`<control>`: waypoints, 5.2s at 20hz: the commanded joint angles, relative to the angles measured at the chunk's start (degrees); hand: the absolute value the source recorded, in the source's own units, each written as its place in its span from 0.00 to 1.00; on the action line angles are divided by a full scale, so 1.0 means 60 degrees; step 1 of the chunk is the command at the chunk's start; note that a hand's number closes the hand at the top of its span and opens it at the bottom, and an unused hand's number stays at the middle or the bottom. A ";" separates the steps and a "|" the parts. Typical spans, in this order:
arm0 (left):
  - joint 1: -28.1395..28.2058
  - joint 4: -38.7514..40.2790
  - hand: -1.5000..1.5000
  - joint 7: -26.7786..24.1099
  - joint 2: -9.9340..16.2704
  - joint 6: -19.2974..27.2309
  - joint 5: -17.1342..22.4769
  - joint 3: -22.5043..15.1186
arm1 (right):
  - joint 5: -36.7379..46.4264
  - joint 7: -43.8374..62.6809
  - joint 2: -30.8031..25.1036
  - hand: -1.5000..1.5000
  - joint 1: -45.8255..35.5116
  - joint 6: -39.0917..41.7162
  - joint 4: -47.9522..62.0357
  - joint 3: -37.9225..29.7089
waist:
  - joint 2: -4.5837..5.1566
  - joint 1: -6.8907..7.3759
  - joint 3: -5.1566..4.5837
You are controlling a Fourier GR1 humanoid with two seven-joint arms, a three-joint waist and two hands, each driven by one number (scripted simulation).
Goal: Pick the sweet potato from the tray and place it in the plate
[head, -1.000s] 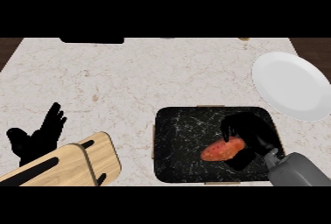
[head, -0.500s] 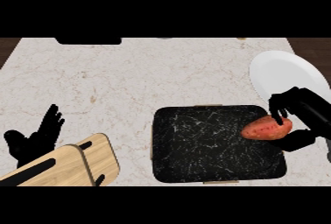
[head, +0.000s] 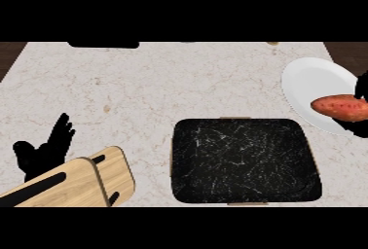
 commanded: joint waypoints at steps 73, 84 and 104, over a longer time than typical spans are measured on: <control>-0.0707 0.0108 0.50 0.0153 -0.0512 -0.0428 -0.0522 -0.0637 | -0.0135 -0.4060 0.0370 0.00 -0.3606 0.5289 0.9521 -0.1108 | 0.0423 0.0398 0.0394; -0.0709 0.0202 0.50 -0.0015 -0.0493 -0.0529 -0.0403 -0.0600 | -0.0279 -0.3991 0.0217 0.00 -0.3507 0.4574 0.9684 -0.1231 | 0.0503 0.0493 0.0411; -0.0505 -0.0007 0.50 -0.0042 -0.0463 -0.0653 -0.0273 -0.0565 | -0.0823 -0.3750 -0.0542 0.00 -0.3369 0.4075 1.0098 -0.1802 | 0.0518 0.0492 0.0449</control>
